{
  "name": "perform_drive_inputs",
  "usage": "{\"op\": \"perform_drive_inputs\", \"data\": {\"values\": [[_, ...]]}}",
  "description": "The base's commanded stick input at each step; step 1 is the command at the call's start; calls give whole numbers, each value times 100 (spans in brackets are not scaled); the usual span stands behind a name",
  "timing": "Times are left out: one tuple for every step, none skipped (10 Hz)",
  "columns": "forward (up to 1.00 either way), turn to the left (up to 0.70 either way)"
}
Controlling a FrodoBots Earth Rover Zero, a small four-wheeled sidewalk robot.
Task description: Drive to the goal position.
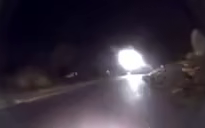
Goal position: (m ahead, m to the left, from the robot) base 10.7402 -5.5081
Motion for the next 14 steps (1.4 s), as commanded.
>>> {"op": "perform_drive_inputs", "data": {"values": [[100,-4],[100,-4],[100,-4],[100,-4],[100,-4],[100,-4],[100,-5],[100,-5],[100,-5],[100,-5],[100,-5],[100,-5],[100,-5],[100,-5]]}}
